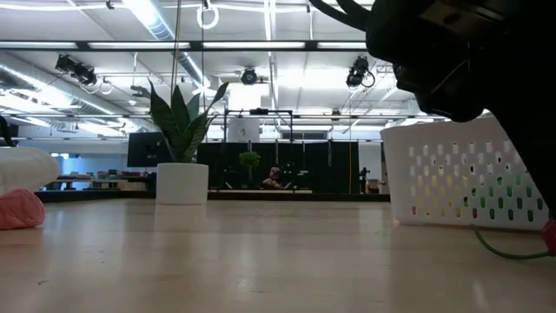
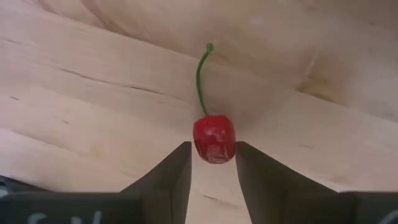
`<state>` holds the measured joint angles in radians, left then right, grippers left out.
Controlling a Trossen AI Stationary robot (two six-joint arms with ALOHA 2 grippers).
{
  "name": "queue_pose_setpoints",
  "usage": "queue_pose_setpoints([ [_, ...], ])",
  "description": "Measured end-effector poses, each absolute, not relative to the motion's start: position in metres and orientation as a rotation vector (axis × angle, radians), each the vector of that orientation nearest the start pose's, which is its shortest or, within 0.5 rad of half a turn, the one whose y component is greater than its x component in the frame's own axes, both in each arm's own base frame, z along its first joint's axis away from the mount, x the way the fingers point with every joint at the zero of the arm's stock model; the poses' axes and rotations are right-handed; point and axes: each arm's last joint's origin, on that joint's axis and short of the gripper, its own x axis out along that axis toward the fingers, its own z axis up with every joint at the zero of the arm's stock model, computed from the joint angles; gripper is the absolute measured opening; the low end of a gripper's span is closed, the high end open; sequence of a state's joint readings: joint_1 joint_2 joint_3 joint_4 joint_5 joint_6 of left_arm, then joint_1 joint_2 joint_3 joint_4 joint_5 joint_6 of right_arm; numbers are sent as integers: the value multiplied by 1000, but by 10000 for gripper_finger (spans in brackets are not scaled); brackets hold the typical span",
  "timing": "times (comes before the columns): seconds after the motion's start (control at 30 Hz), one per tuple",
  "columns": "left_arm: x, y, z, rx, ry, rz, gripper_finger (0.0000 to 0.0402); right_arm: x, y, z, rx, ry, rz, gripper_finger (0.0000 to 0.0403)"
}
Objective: Pick and placing Produce into tupperware
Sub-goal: Put the red cherry into the white basket
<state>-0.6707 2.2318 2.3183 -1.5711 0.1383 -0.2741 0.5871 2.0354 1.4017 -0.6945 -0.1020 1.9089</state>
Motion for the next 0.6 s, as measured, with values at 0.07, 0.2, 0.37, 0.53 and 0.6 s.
queue_pose_setpoints([
  [0.07, 334, -270, 297, 187, 1530, -442, 80, 327, 220, 149, 1221, 1336, -792, 133],
  [0.2, 334, -270, 297, 186, 1530, -442, 75, 328, 217, 149, 1208, 1339, -793, 133],
  [0.37, 334, -270, 297, 186, 1530, -442, 71, 328, 214, 147, 1212, 1348, -800, 119],
  [0.53, 334, -270, 297, 185, 1531, -441, 77, 325, 215, 144, 1214, 1424, -767, 77],
  [0.6, 334, -270, 297, 185, 1531, -441, 77, 325, 216, 144, 1188, 1450, -726, 57],
])
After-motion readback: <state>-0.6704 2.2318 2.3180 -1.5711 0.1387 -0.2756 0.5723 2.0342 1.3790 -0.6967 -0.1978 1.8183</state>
